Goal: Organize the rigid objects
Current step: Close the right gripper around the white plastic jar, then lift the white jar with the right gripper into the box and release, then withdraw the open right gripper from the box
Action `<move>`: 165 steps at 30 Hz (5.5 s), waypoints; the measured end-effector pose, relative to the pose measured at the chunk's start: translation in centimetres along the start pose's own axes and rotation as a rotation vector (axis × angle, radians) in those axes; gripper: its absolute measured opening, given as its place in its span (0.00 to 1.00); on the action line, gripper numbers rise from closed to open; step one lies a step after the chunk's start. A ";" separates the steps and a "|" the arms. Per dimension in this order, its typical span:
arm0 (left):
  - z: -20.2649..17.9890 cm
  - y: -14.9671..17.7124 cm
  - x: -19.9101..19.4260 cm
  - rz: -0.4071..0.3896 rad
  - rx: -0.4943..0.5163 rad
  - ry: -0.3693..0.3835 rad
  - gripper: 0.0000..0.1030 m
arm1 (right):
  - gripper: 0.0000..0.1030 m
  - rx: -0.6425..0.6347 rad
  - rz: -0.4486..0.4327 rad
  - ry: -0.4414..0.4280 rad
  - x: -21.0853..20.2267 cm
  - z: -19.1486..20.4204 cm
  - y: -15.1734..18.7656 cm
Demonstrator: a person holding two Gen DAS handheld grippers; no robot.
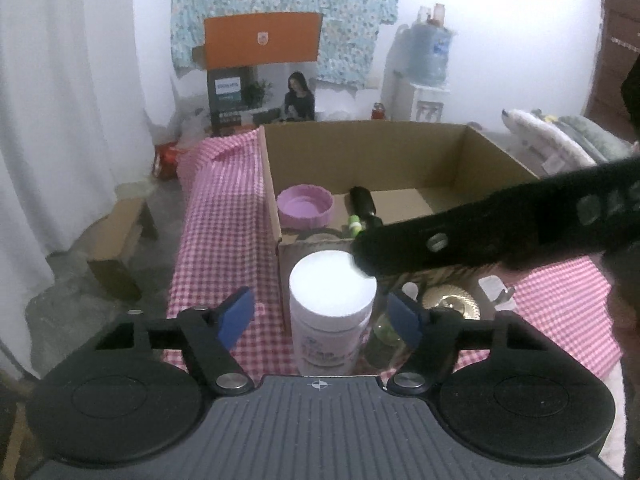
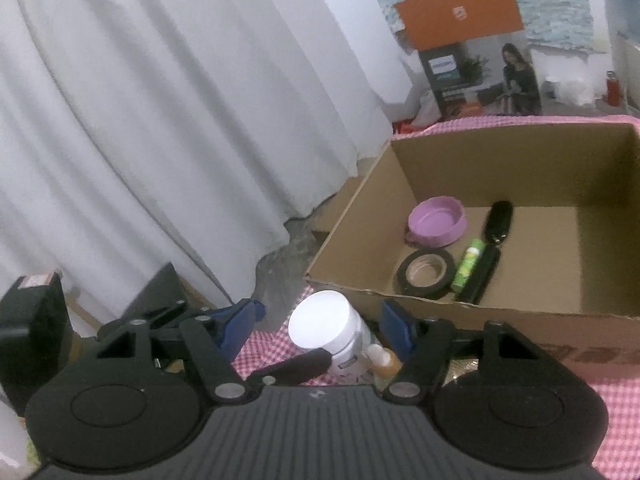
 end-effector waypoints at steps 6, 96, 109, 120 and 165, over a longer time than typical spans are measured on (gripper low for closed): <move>0.3 0.6 1.0 0.025 -0.003 0.034 0.64 | 0.63 -0.033 0.061 0.039 2.8 0.7 0.3; -4.6 -10.2 -1.7 -0.158 0.111 0.109 0.51 | 0.54 -0.125 -0.145 0.046 -4.6 3.1 -8.5; -7.6 -13.5 6.6 0.014 0.093 0.243 0.51 | 0.54 0.024 -0.090 0.139 -3.9 -6.5 -11.0; -8.4 -15.3 13.7 0.133 0.079 0.232 0.51 | 0.54 0.113 -0.004 0.158 -0.5 -13.7 -12.5; -7.3 -15.0 4.7 -0.032 0.074 0.260 1.00 | 1.00 -0.041 -0.344 0.256 -11.6 -9.8 -11.0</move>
Point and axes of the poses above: each gripper's, at about its wrist camera, not at the fingertips, and x roughly the way its jaws point, z to its left, y to its underside, the point moved 2 cm from there along x, roughly the way its jaws point, and after that the axes turned 4 degrees about y, right-handed, at the moved point
